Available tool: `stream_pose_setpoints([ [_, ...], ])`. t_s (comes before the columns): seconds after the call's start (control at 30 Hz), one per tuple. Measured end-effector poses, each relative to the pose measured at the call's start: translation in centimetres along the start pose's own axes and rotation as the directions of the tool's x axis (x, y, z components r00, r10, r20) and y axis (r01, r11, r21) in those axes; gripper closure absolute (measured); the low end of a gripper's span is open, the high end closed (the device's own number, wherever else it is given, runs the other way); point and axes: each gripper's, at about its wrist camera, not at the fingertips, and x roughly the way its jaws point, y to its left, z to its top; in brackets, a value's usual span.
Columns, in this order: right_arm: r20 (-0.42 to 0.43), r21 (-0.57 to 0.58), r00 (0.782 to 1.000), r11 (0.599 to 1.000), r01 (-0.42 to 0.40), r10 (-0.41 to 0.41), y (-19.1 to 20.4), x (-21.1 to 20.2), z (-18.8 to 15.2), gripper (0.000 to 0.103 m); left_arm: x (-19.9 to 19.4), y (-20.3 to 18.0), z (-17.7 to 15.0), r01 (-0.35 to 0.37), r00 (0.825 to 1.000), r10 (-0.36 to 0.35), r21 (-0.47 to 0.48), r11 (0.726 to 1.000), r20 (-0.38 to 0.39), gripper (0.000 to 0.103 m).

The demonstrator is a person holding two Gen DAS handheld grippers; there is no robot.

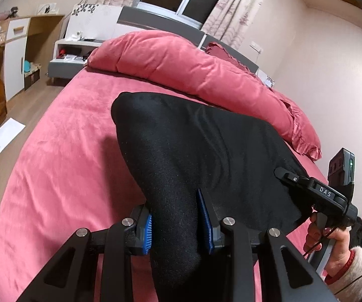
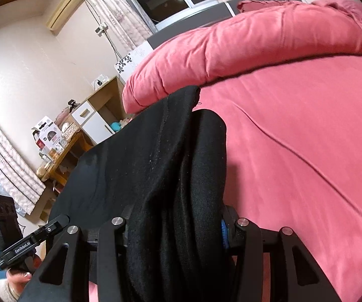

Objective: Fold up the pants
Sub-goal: 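Open both grippers and withdraw them from the folded stack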

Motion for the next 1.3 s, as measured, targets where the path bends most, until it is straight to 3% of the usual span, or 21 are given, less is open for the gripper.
stream_pose_setpoints([
  [0.17,-0.056,0.001,0.997,0.999,0.054,-0.053,-2.0,3.7,-0.2,0.054,4.4,2.1,-0.8,-0.037,0.996,0.039,0.02,0.999,-0.079,0.066],
  [0.2,-0.082,-0.001,0.994,0.997,0.079,-0.078,-2.7,4.6,-0.8,0.052,4.8,2.5,-1.3,-0.029,0.998,0.031,0.026,0.999,-0.058,0.063],
  [0.27,-0.065,-0.003,0.994,0.996,0.086,-0.086,-3.6,4.8,-1.6,0.043,4.9,2.5,-2.0,-0.038,0.999,0.04,0.063,0.997,-0.021,0.053],
  [0.33,-0.048,-0.009,0.996,0.997,0.075,-0.075,-3.9,4.7,-1.9,0.041,5.0,2.3,-2.5,-0.093,0.996,0.091,0.093,0.991,0.018,0.041],
  [0.37,-0.042,-0.016,0.996,0.997,0.081,-0.082,-3.8,4.7,-2.0,0.04,5.1,2.5,-2.6,-0.113,0.993,0.111,0.085,0.99,0.031,0.032],
  [0.43,-0.033,-0.025,0.995,0.995,0.097,-0.098,-3.6,4.5,-2.1,0.038,5.2,3.0,-2.7,-0.12,0.992,0.119,0.037,0.992,0.033,0.025],
  [0.53,-0.022,-0.009,0.992,0.992,0.128,-0.128,-3.4,3.7,-2.6,0.033,5.0,3.7,-2.9,-0.105,0.994,0.106,-0.07,0.992,0.011,0.025],
  [0.63,-0.02,0.011,0.981,0.981,0.191,-0.191,-2.7,2.6,-2.9,0.029,3.6,2.6,-3.2,-0.147,0.989,0.149,-0.098,0.984,0.013,0.028],
  [0.77,0.0,0.015,0.966,0.966,0.257,-0.257,-1.3,-0.1,-3.6,0.028,1.7,0.9,-4.5,-0.117,0.993,0.12,-0.09,0.989,0.024,0.029],
  [0.9,0.018,-0.039,0.94,0.94,0.34,-0.34,-1.0,-2.1,-5.2,0.028,2.7,-0.2,-6.6,-0.168,0.985,0.167,-0.017,0.986,-0.039,0.028],
  [1.03,0.016,0.013,0.937,0.937,0.349,-0.349,-1.9,-3.1,-6.0,0.026,2.7,0.2,-7.1,-0.158,0.986,0.153,-0.076,0.985,-0.068,0.027],
  [1.17,0.02,0.04,0.93,0.93,0.366,-0.367,-1.4,-3.9,-6.3,0.026,1.6,-0.5,-7.3,-0.18,0.982,0.176,-0.063,0.982,-0.073,0.028],
  [1.3,0.014,0.065,0.946,0.945,0.322,-0.323,0.0,-5.3,-6.9,0.026,-0.1,-1.3,-8.3,-0.198,0.978,0.195,-0.047,0.979,-0.067,0.028],
])
